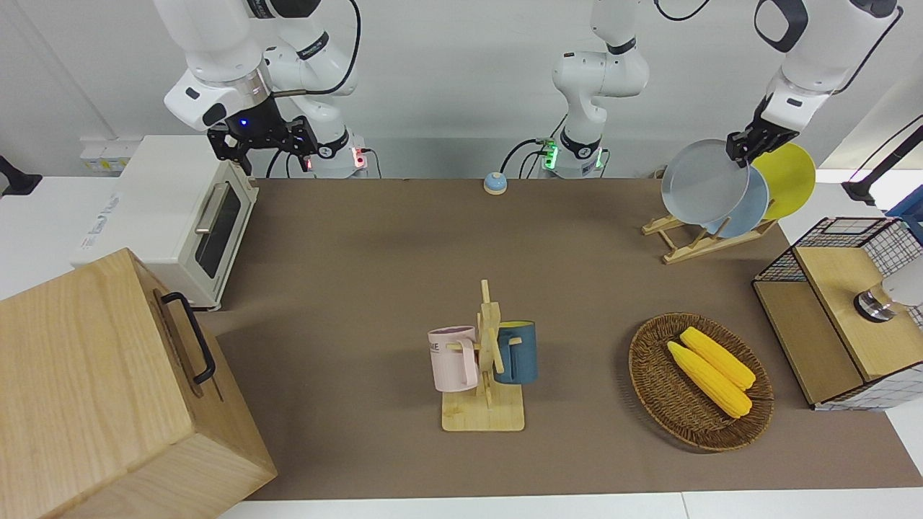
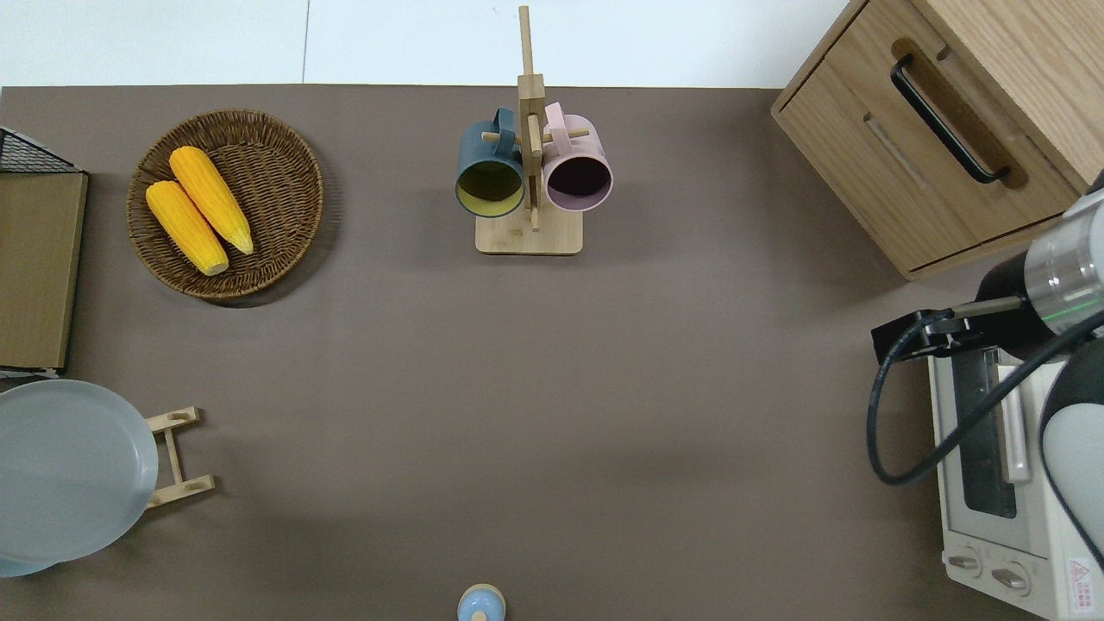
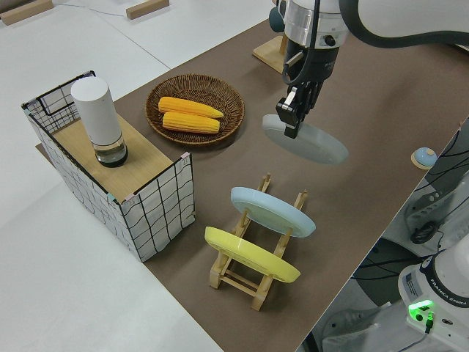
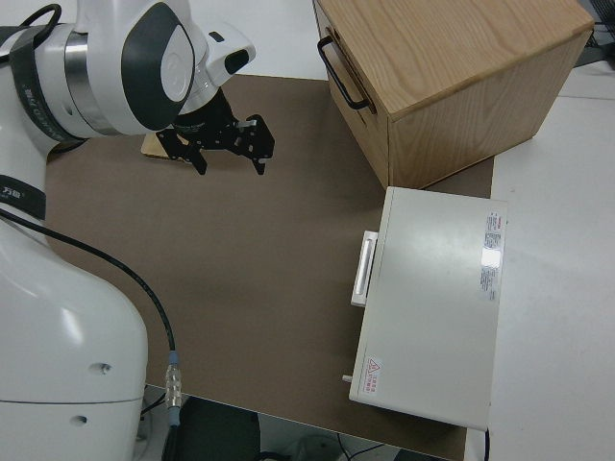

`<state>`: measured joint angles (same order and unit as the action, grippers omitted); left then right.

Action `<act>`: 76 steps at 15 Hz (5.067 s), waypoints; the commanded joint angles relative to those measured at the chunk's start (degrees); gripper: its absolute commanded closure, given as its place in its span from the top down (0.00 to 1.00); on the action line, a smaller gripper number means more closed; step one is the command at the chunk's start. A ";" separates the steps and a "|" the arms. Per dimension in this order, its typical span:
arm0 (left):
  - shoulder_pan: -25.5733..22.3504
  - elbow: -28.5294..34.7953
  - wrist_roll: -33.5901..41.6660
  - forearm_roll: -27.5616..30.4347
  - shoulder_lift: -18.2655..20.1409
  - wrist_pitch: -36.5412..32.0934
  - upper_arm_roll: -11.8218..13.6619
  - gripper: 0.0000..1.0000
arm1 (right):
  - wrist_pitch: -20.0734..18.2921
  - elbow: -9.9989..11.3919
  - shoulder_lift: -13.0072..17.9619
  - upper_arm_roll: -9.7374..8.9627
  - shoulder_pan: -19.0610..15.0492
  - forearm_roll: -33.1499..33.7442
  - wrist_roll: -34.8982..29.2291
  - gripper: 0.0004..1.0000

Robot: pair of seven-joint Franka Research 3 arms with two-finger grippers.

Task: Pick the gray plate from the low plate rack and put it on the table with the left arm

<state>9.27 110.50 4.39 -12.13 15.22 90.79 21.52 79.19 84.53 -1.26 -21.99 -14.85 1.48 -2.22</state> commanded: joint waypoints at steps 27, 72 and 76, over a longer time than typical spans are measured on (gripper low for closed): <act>1.98 15.00 -23.20 10.55 0.07 11.85 -11.85 0.00 | -0.62 -0.41 0.12 -1.21 -1.32 0.37 -0.68 0.98; 0.76 -11.62 -21.00 11.86 -12.14 8.60 -13.34 0.99 | -0.62 -0.41 0.12 -1.21 -1.32 0.37 -0.68 0.98; -1.70 -11.53 -19.78 12.22 -13.11 9.92 -15.01 0.99 | -0.62 -0.33 0.12 -1.21 -1.32 0.37 -0.68 0.98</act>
<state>9.85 100.59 -17.75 -1.01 3.83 100.69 7.72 79.19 84.53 -1.26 -21.99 -14.85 1.48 -2.22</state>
